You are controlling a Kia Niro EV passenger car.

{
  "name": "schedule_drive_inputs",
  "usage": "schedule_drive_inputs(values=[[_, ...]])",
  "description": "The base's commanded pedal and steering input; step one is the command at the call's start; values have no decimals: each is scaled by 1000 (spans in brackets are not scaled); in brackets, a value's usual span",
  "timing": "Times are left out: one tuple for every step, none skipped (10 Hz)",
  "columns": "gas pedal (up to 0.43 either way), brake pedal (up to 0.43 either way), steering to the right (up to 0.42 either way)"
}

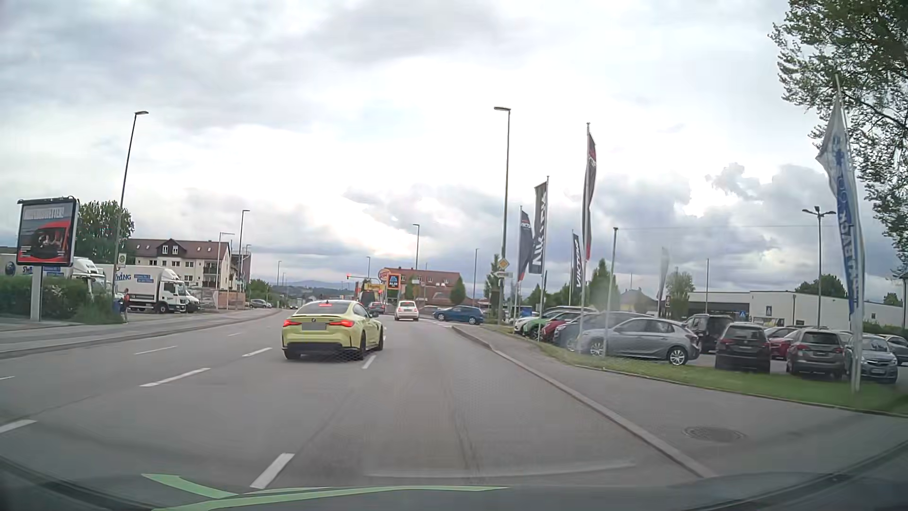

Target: Follow the waypoints while adhering to traffic rules and regulations

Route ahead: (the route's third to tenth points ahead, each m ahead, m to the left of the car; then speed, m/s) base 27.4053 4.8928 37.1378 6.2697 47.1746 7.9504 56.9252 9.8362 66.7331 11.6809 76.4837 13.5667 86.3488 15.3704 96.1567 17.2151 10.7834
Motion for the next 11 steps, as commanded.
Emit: schedule_drive_inputs(values=[[0, 0, -13], [0, 0, -13], [0, 0, -13], [0, 0, -13], [0, 0, -13], [0, 0, -13], [0, 0, -13], [0, 0, -13], [0, 0, -13], [0, 134, -13], [0, 213, -13]])
